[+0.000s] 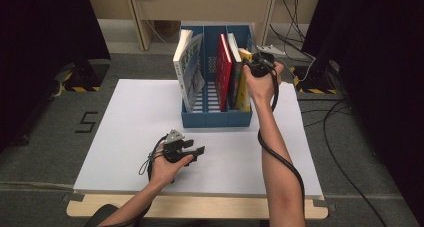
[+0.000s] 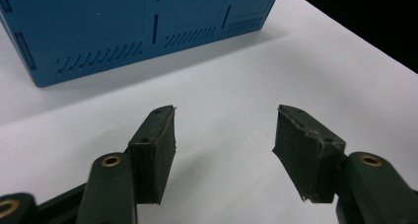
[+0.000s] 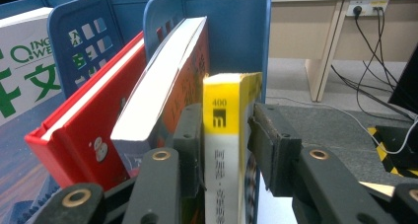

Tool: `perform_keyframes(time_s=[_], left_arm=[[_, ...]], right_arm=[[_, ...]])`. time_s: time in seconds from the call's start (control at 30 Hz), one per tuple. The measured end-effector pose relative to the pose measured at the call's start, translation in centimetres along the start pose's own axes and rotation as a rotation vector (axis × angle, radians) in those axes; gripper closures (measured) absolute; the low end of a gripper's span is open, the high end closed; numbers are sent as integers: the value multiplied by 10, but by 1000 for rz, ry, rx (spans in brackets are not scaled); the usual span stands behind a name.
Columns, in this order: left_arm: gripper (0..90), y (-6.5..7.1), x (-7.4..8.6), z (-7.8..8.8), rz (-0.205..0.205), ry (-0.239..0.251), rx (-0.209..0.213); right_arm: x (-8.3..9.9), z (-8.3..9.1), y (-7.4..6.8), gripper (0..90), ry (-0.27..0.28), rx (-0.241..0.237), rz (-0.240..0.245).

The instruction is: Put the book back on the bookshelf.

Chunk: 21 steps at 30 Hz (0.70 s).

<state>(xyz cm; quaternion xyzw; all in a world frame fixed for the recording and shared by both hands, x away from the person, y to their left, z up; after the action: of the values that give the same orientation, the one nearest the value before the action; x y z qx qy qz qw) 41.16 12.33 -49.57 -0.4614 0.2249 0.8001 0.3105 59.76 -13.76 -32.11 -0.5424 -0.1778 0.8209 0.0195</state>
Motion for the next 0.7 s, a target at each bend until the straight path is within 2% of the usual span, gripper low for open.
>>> perform_keyframes(time_s=[0.3,0.7], left_arm=[[401,1,0,-1,-1,-1,7],[400,2,1,-3,0,1,11]], right_arm=[[-9,-4,-5,682,-18,3,16],[-12,-10,-6,685,-46,4,3]])
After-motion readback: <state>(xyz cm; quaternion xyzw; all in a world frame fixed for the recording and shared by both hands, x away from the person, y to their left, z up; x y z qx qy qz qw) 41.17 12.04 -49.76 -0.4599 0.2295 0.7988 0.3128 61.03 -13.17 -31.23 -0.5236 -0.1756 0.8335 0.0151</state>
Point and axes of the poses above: each handheld gripper's, and its own axes: z roughly backward along the jaws, x roughly out of its underside, y roughly to its right, the point moved 2 cm from there along -z, roughly forward along the jaws, and after that the axes turned 14 degrees about -z, right-handed, at the moved point
